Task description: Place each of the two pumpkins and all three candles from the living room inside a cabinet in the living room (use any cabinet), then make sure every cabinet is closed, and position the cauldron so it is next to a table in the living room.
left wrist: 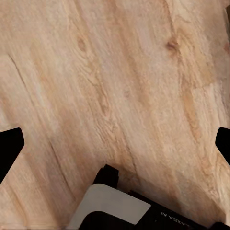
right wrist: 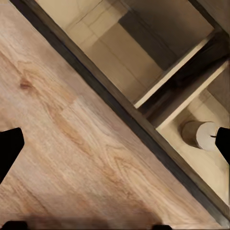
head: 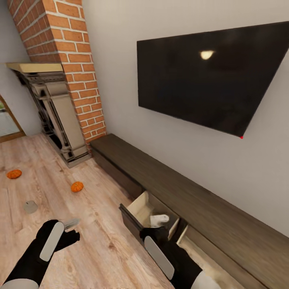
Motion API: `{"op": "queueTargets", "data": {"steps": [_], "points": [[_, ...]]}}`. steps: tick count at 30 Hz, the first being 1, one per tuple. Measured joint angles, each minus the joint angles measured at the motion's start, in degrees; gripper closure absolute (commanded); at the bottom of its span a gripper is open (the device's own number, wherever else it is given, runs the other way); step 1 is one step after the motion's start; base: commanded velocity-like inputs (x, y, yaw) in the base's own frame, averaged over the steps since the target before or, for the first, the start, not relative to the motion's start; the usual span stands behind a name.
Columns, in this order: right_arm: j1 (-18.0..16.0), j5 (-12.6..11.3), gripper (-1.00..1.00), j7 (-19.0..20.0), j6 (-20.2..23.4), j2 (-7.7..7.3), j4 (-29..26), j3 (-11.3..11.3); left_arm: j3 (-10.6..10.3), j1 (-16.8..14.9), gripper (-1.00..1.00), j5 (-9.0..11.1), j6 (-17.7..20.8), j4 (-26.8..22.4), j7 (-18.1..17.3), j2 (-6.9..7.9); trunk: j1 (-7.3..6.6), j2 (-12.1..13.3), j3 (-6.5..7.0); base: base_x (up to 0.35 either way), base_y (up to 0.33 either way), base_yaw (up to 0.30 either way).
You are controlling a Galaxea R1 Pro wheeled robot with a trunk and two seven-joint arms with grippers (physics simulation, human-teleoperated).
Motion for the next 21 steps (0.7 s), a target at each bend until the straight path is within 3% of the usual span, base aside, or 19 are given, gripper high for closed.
{"op": "queueTargets", "data": {"steps": [4, 8, 11, 14, 18, 21], "points": [[6.6, 0.6, -1.00, -2.8, -1.0, 0.00, -3.5, 1.9, 0.5, 1.2, -1.00, -0.2, -2.2, 5.3, 0.0, 0.94, 0.00, 0.0, -0.06, 0.000, 0.000, 0.288], [11.0, 0.9, -1.00, -3.5, -6.9, 0.00, -4.7, 5.7, 0.4, 1.8, -1.00, -0.5, -11.5, 15.2, -0.7, 1.60, 0.00, 0.0, -0.19, 0.000, 0.000, 0.276], [12.0, 1.0, -1.00, -3.5, -9.3, 0.00, -4.8, 7.9, 0.4, 1.9, -1.00, -0.9, -17.4, 22.0, -4.2, 2.07, 0.00, 0.0, -0.32, 0.000, 0.000, 0.271], [12.3, 0.9, -1.00, -3.7, -10.0, 0.00, -4.8, 9.4, 0.0, 1.9, -1.00, -1.0, -21.2, 25.5, -10.6, 4.71, 0.00, 0.0, -0.45, 0.000, 0.000, 0.270], [12.7, 1.0, -1.00, -4.0, -10.7, 0.00, -3.8, 11.4, -0.1, 1.9, -1.00, -1.2, -23.6, 27.3, -14.3, 6.11, 0.00, 0.0, -0.64, 0.000, 0.000, 0.269], [13.0, 1.0, -1.00, -4.1, -13.1, 0.00, -1.1, 12.1, -0.3, 2.1, -1.00, -2.5, -26.9, 30.4, -15.3, 6.58, 0.00, 0.0, -0.78, 0.000, 0.002, 0.269]]}}
